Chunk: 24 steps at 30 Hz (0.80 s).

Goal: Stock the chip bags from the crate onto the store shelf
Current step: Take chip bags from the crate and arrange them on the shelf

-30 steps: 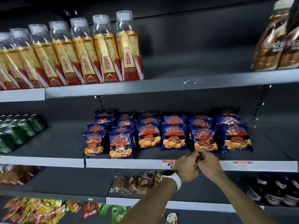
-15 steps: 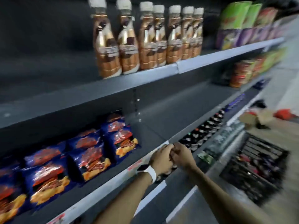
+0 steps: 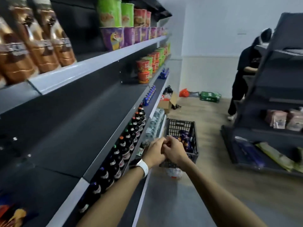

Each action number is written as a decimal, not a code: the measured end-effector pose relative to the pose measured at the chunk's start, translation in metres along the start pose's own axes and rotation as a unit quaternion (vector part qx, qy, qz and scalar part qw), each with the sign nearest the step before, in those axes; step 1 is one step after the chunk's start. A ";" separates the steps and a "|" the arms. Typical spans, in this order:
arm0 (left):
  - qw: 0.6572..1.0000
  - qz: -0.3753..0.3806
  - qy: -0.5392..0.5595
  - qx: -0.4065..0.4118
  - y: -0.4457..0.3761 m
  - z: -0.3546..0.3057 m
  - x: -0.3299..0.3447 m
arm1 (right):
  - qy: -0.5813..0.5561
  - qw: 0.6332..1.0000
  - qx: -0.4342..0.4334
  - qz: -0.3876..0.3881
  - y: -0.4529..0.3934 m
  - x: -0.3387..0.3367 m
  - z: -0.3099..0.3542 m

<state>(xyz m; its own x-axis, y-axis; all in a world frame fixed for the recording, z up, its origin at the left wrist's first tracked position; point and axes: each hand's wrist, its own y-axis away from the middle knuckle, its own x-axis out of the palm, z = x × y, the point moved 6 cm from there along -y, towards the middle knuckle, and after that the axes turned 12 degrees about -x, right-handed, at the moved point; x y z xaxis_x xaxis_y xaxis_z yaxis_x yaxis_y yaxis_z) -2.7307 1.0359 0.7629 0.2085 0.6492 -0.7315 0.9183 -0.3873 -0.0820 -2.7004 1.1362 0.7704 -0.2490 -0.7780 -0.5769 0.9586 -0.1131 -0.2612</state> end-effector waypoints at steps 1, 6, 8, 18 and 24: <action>1.000 0.014 0.003 0.001 -0.012 -0.008 0.011 | 0.004 1.000 0.007 -0.005 -0.007 -0.010 -0.012; 0.999 0.025 -0.016 0.014 -0.080 -0.041 0.062 | -0.003 0.999 0.036 -0.017 -0.051 -0.055 -0.084; 0.999 0.036 -0.018 0.014 -0.110 -0.053 0.079 | -0.012 0.999 0.041 -0.016 -0.074 -0.071 -0.109; 0.998 0.045 -0.047 -0.013 -0.245 -0.068 0.143 | -0.015 0.997 0.070 0.001 -0.173 -0.116 -0.207; 0.997 0.056 -0.038 -0.048 -0.316 -0.035 0.163 | -0.029 0.996 0.078 0.032 -0.235 -0.101 -0.247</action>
<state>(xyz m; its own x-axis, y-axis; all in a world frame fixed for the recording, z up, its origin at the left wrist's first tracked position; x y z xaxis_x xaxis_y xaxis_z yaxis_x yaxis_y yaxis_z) -2.9749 1.2868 0.6930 0.2884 0.5528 -0.7818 0.9193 -0.3883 0.0646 -2.9342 1.3942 0.6989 -0.1828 -0.8201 -0.5422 0.9832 -0.1533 -0.0995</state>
